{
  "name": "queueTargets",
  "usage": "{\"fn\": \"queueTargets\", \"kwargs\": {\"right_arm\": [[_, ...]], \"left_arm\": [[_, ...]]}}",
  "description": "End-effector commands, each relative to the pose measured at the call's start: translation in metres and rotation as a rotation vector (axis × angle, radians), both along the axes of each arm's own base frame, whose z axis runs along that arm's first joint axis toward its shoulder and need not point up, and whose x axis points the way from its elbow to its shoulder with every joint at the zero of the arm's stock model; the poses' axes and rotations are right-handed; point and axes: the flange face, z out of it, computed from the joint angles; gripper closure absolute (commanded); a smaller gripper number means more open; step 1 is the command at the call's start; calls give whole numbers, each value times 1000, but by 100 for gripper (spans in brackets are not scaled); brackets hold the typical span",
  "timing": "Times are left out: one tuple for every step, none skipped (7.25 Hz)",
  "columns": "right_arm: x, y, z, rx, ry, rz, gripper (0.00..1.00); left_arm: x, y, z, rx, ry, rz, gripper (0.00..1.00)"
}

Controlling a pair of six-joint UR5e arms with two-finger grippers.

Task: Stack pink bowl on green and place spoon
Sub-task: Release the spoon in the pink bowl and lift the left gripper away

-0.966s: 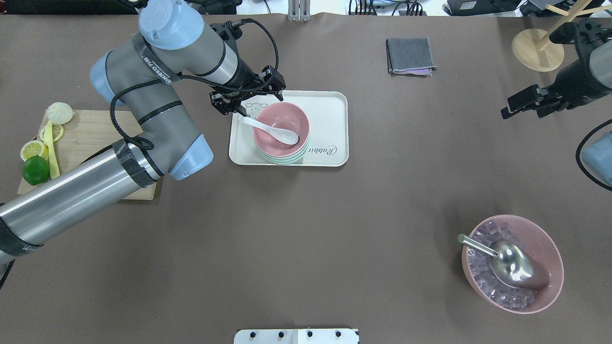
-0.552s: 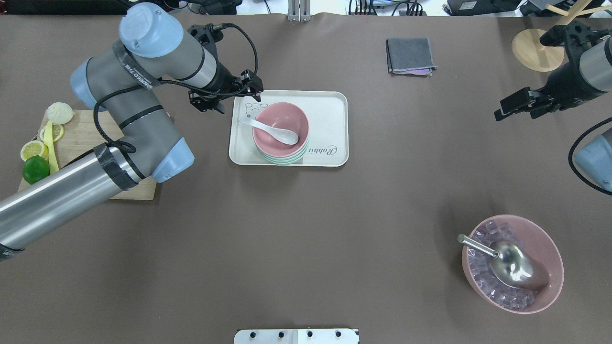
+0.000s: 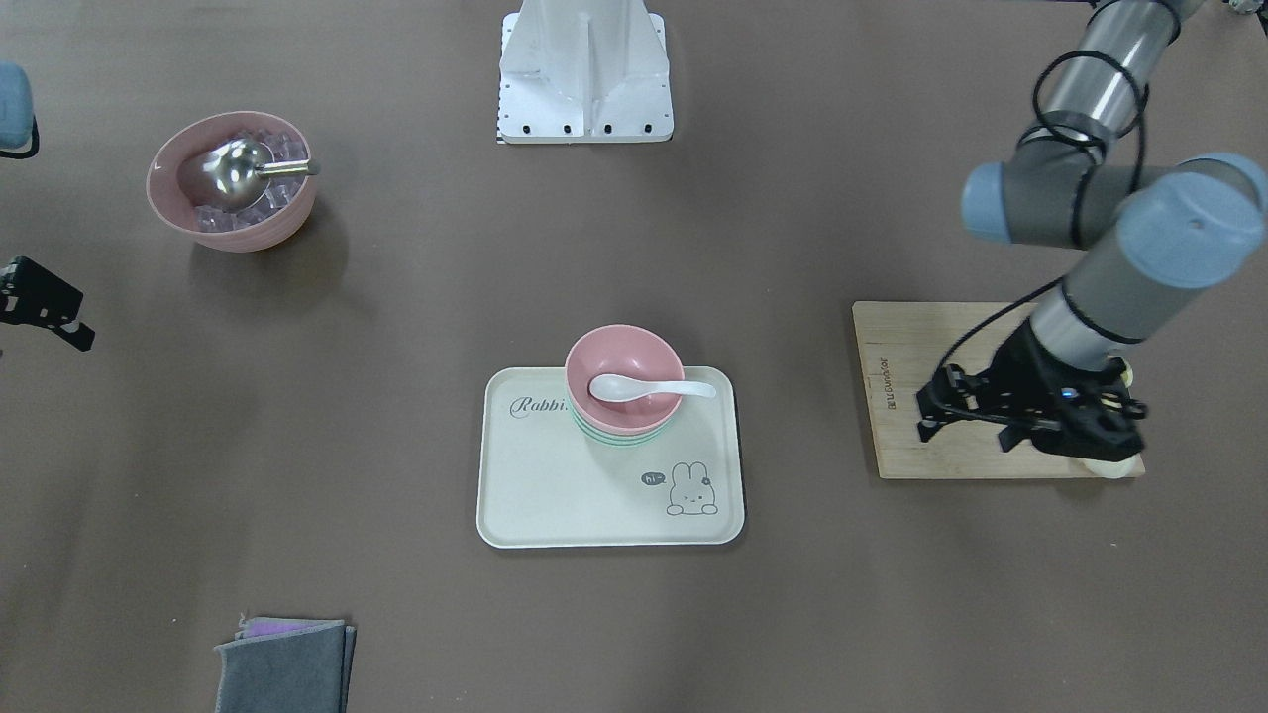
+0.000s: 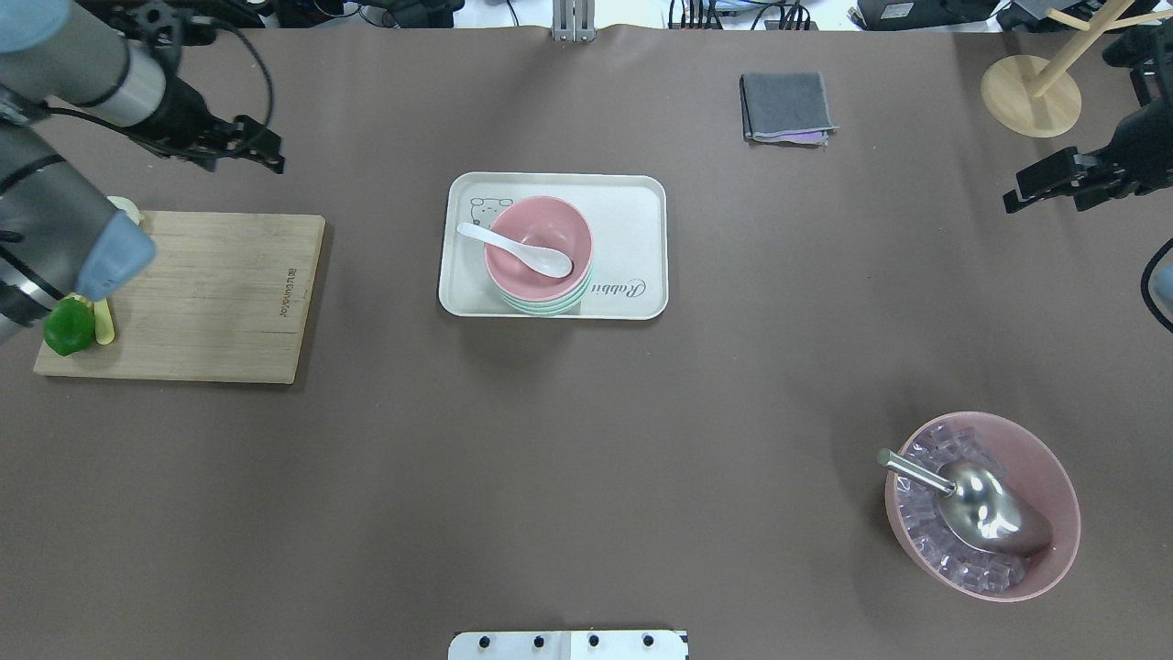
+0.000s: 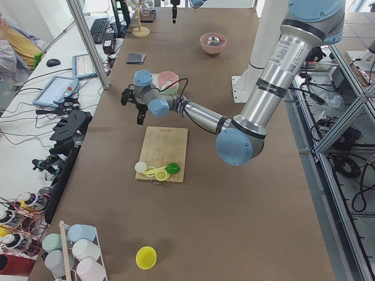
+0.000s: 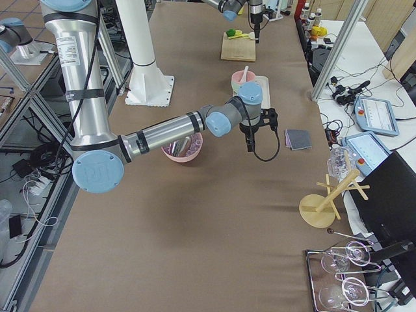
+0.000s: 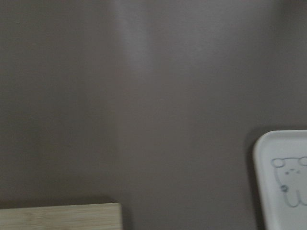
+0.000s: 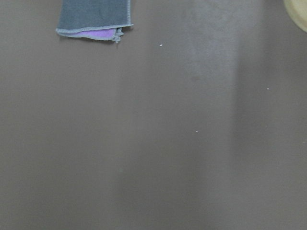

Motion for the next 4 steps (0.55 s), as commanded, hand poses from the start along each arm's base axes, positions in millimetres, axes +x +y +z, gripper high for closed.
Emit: {"fn": "queueTargets", "kwargs": {"right_arm": [[73,-4,40,-9,124,-73,0],[97,5,66,-14,176,-106,0],[116,12,99,-66,189,-90,0],[119,15,119,-104,193,-87,0]], "left_arm": [[-110,23,79,-13,-38,-5,2],[-139,40,117,-1,-67,71,2],[-173,52,147,20,-92,124,2],[-205,60,166,21,-124,149,2]]}}
